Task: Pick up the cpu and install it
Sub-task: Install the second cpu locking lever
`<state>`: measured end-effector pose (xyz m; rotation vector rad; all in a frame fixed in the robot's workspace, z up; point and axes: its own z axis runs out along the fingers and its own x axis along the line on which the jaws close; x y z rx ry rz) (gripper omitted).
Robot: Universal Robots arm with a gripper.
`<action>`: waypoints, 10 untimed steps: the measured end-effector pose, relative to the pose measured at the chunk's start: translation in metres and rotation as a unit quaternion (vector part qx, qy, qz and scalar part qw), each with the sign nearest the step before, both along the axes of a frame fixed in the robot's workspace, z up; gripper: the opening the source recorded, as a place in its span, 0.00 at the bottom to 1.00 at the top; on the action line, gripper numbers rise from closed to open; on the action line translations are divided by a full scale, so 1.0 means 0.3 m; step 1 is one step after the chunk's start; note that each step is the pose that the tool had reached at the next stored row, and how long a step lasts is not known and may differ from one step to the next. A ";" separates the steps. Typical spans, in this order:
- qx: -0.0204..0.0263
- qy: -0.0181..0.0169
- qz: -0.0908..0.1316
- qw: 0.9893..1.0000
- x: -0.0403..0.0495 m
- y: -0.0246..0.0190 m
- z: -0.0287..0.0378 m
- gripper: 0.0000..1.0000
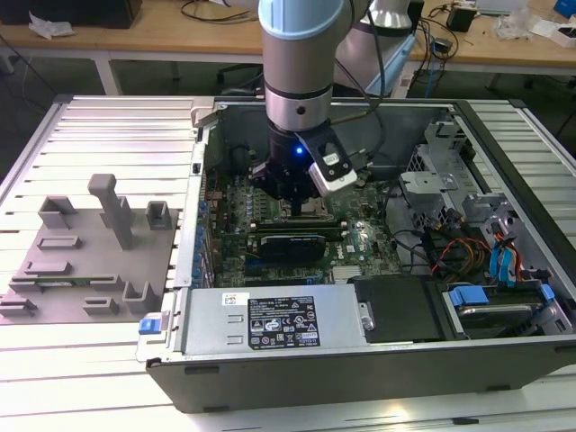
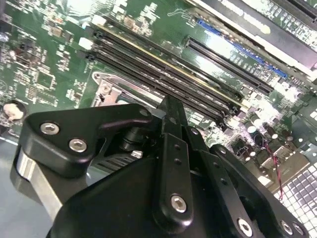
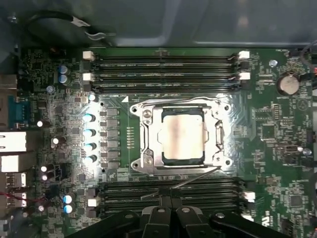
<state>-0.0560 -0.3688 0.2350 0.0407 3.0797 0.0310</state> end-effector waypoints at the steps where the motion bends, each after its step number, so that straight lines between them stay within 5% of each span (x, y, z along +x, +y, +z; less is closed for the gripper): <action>1: 0.001 0.000 0.000 1.000 -0.001 0.000 -0.004 0.11; 6: 0.004 0.000 0.007 1.000 -0.012 0.000 -0.038 0.11; 10: 0.004 0.000 -0.015 1.000 -0.013 0.000 -0.051 0.11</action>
